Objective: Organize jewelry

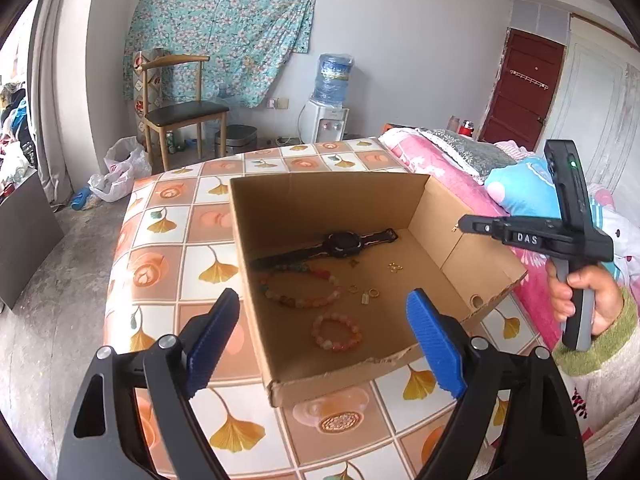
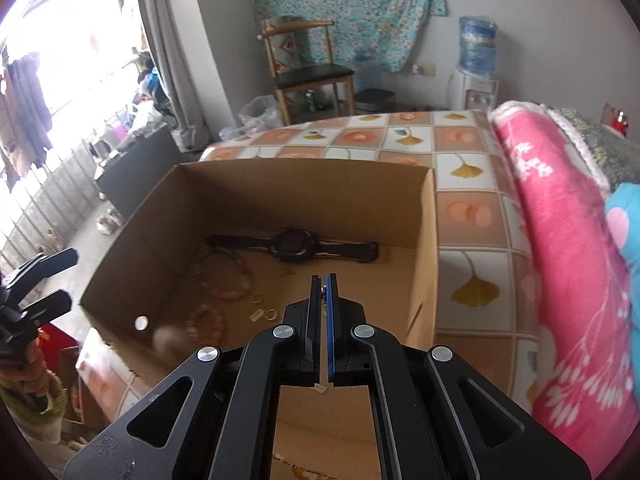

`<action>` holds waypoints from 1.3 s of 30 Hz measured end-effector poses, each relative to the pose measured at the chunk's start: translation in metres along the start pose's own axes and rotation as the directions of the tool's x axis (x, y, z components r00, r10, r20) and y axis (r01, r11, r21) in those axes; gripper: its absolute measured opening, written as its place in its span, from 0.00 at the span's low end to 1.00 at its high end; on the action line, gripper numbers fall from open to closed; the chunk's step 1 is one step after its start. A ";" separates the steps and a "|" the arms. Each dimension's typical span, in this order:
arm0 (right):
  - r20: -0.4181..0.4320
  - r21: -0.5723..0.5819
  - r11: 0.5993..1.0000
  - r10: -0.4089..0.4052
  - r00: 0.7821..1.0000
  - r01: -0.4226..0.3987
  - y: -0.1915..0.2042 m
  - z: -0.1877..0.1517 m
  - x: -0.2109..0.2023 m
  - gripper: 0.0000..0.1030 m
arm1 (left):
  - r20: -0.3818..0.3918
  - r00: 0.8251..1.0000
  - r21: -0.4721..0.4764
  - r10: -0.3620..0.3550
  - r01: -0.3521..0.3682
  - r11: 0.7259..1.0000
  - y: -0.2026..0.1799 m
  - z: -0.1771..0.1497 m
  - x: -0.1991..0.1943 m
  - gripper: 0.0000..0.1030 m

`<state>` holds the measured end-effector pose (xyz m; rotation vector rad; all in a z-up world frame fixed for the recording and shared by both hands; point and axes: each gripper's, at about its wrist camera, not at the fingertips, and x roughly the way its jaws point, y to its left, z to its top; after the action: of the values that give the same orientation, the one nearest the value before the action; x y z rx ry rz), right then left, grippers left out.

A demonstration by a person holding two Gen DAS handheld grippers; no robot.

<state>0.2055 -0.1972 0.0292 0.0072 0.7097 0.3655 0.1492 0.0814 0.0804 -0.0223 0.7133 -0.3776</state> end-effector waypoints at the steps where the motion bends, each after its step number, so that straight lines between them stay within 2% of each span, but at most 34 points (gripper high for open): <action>1: 0.002 0.006 1.000 -0.011 1.000 0.011 0.000 0.000 -0.002 0.02 | 0.002 1.000 0.005 0.013 -0.013 1.000 0.000 -0.002 -0.001 0.83; 8: 0.032 0.028 0.998 -0.057 0.998 0.056 -0.004 0.000 -0.019 0.05 | 0.032 0.999 0.009 0.024 -0.024 1.000 0.001 -0.008 -0.012 0.88; 12: 0.078 0.048 0.997 -0.064 0.995 0.061 -0.003 0.002 -0.040 0.06 | 0.060 0.997 0.024 0.041 -0.043 0.999 -0.004 -0.009 -0.021 0.89; 15: 0.130 0.069 0.997 -0.055 0.990 0.046 0.001 -0.003 -0.062 0.25 | 0.089 0.995 0.029 0.049 -0.052 0.998 -0.010 -0.010 -0.031 0.92; 17: 0.160 0.065 0.997 -0.058 0.985 0.048 0.008 -0.007 -0.076 0.49 | 0.107 0.992 0.030 0.067 -0.070 0.997 -0.014 -0.012 -0.038 0.95; 21: 0.212 0.040 0.998 -0.055 0.976 0.048 0.026 -0.021 -0.106 0.70 | 0.140 0.983 0.033 0.120 -0.126 0.991 -0.023 -0.014 -0.053 0.95; 23: 0.217 0.032 0.998 -0.055 0.975 0.049 0.034 -0.028 -0.114 0.84 | 0.148 0.979 0.028 0.140 -0.146 0.989 -0.028 -0.015 -0.059 0.95; 25: 0.202 0.024 0.997 -0.079 0.976 0.076 0.044 -0.039 -0.118 0.89 | 0.144 0.976 0.023 0.166 -0.171 0.985 -0.033 -0.017 -0.063 0.95; 27: 0.161 0.022 0.990 -0.139 0.977 0.137 0.052 -0.048 -0.115 0.91 | 0.129 0.973 0.020 0.191 -0.195 0.981 -0.037 -0.019 -0.064 0.95; 31: 0.121 0.030 0.978 -0.208 0.971 0.206 0.059 -0.062 -0.109 0.92 | 0.116 0.961 -0.001 0.249 -0.251 0.968 -0.047 -0.024 -0.065 0.95; 36: 0.126 0.051 0.957 -0.289 0.949 0.285 0.066 -0.072 -0.110 0.92 | 0.106 0.927 -0.061 0.359 -0.354 0.933 -0.052 -0.024 -0.068 0.95; 39: 0.137 0.049 0.955 -0.298 0.945 0.294 0.071 -0.074 -0.112 0.92 | 0.081 0.919 -0.086 0.386 -0.380 0.921 -0.054 -0.023 -0.067 0.95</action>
<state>0.0569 -0.1763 0.0530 -0.0466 0.5632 0.0652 0.0700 0.0570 0.1137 0.0340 0.6172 0.0253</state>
